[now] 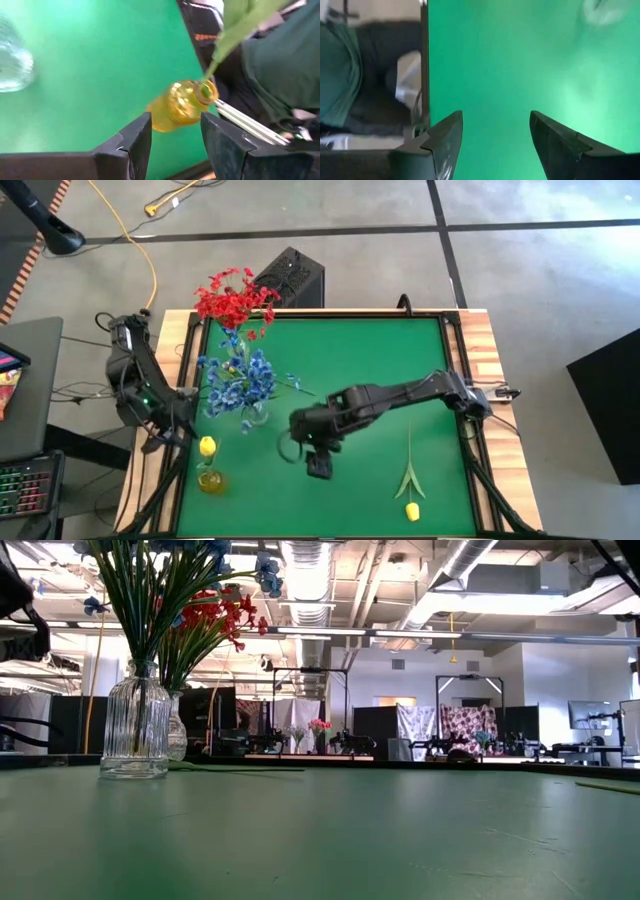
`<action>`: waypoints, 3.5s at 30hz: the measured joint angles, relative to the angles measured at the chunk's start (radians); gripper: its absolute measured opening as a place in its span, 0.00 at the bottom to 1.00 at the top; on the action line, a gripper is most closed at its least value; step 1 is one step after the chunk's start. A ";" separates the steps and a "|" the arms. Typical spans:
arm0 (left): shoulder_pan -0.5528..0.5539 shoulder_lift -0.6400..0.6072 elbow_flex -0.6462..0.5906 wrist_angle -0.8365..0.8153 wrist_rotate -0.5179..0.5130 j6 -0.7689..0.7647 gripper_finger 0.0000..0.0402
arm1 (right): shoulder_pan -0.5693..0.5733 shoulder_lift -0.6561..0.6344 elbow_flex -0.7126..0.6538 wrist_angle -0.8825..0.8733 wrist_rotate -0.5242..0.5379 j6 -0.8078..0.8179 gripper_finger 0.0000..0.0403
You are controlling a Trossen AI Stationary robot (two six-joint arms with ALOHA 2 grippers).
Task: Sort flowers into vase by color
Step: Put the bottom right yellow flower into the yellow vase
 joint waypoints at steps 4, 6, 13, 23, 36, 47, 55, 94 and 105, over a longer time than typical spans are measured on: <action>0.000 0.000 0.013 -0.015 -0.051 0.038 0.39 | 0.056 0.000 0.000 -0.190 0.013 0.132 0.63; 0.000 0.000 0.014 -0.012 -0.062 0.061 0.39 | 0.084 0.000 -0.009 -0.287 0.016 0.228 0.63; 0.000 0.000 0.014 -0.011 -0.111 0.088 0.39 | 0.202 -0.002 -0.044 -0.385 0.017 0.462 0.62; 0.000 0.000 0.014 0.015 -0.135 0.098 0.39 | 0.340 0.000 -0.306 -0.388 0.025 0.002 0.62; 0.000 0.000 0.014 0.019 -0.267 0.071 0.39 | 0.413 -0.001 -0.697 -0.387 0.022 -0.782 0.62; 0.000 0.000 0.014 0.019 -0.306 0.039 0.39 | 0.381 -0.001 -0.898 -0.277 0.156 -0.812 0.62; 0.000 0.000 0.014 0.019 -0.284 0.017 0.39 | 0.377 -0.005 -0.920 -0.204 0.180 -0.818 0.54; 0.000 0.000 0.013 0.155 -0.263 0.179 0.39 | 0.159 -0.323 -0.495 0.288 0.181 -0.514 0.04; 0.000 0.000 0.013 0.140 -0.366 0.291 0.39 | 0.113 -0.251 -0.494 1.018 0.138 -0.530 0.05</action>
